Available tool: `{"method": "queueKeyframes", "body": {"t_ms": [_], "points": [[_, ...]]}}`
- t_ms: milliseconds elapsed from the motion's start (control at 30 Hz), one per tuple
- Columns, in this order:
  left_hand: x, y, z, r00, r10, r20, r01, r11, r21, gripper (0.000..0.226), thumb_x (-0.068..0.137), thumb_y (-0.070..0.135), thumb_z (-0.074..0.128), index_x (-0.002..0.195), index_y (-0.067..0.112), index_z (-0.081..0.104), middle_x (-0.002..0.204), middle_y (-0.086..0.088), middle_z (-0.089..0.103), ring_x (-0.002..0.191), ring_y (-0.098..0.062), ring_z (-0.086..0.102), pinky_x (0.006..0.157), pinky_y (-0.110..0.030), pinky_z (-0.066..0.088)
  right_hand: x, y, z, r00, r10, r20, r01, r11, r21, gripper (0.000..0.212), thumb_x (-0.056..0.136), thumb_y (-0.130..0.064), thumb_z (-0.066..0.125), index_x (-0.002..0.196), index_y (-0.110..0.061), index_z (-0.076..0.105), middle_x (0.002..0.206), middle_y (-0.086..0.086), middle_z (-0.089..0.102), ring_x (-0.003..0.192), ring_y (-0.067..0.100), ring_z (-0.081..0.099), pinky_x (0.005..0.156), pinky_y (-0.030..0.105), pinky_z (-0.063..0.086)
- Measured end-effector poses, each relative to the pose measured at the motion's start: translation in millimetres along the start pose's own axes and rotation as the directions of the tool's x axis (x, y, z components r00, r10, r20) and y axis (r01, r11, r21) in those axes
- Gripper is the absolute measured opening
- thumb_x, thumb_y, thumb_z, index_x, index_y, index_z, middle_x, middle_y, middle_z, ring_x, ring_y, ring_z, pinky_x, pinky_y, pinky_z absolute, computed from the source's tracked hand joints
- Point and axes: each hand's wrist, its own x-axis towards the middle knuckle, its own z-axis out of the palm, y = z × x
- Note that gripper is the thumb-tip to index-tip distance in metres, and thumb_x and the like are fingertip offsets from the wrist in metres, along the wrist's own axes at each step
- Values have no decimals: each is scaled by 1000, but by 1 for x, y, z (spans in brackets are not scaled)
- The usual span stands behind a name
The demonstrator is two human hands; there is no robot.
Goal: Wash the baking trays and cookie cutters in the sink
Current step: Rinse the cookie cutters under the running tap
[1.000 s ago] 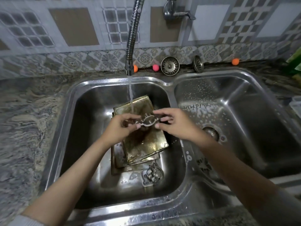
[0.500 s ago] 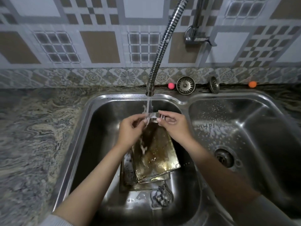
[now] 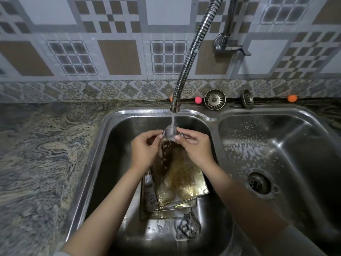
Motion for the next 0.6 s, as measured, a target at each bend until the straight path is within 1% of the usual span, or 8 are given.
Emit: {"method": "queueKeyframes", "body": {"t_ms": [100, 233, 333, 433, 467, 533, 600], "points": [[0, -2, -6, 1000, 11, -8, -11, 1000, 24, 17, 84, 15, 70, 100, 16, 74, 97, 3, 73, 93, -5, 67, 88, -31, 55, -2, 0, 5, 1000, -22, 10, 22, 1000, 8, 32, 81, 1, 71, 113, 0, 67, 95, 0, 72, 84, 3, 70, 79, 16, 54], [1, -3, -9, 1000, 18, -17, -17, 999, 32, 17, 84, 15, 70, 99, 18, 74, 97, 2, 73, 92, -7, 68, 87, -34, 55, -2, 0, 7, 1000, -25, 18, 25, 1000, 17, 31, 82, -2, 72, 113, -2, 68, 96, 5, 73, 85, 9, 70, 80, 21, 56], [2, 0, -7, 1000, 12, 18, -12, 999, 32, 19, 83, 14, 70, 99, 25, 72, 99, 3, 73, 94, -7, 67, 88, -32, 55, -2, 0, 2, 999, -39, 0, 39, 999, 12, 30, 80, -2, 73, 109, -8, 70, 96, 2, 73, 87, 11, 71, 82, 25, 56], [3, 3, 0, 998, 10, 64, -13, 999, 43, 17, 83, 17, 70, 98, 26, 73, 100, 3, 72, 94, -8, 66, 87, -31, 55, -2, -2, -8, 999, -43, -14, 43, 999, 8, 29, 79, -2, 74, 106, -12, 70, 93, -2, 72, 85, 5, 70, 80, 20, 55], [3, 5, 2, 997, 4, 77, -6, 999, 32, 17, 83, 16, 70, 98, 25, 73, 100, 3, 72, 94, -7, 66, 86, -29, 54, -2, -3, -11, 999, -43, -20, 43, 999, 11, 28, 79, -2, 75, 105, -11, 71, 92, -4, 72, 84, 3, 70, 80, 19, 55], [1, 12, 8, 995, -33, 93, 37, 998, -45, 18, 83, 10, 70, 97, 22, 72, 101, 2, 71, 89, -2, 67, 83, -20, 54, -2, -2, -18, 999, -40, -34, 41, 999, 17, 27, 77, -2, 76, 102, -12, 72, 93, -4, 73, 87, 5, 70, 82, 21, 55], [0, 17, 12, 993, -48, 105, 58, 994, -93, 19, 83, 6, 69, 97, 19, 71, 94, 4, 71, 80, 5, 66, 74, -10, 51, -2, -2, -23, 998, -38, -45, 39, 999, 24, 27, 76, -2, 77, 100, -12, 73, 94, -3, 74, 89, 8, 70, 84, 24, 55]]}}
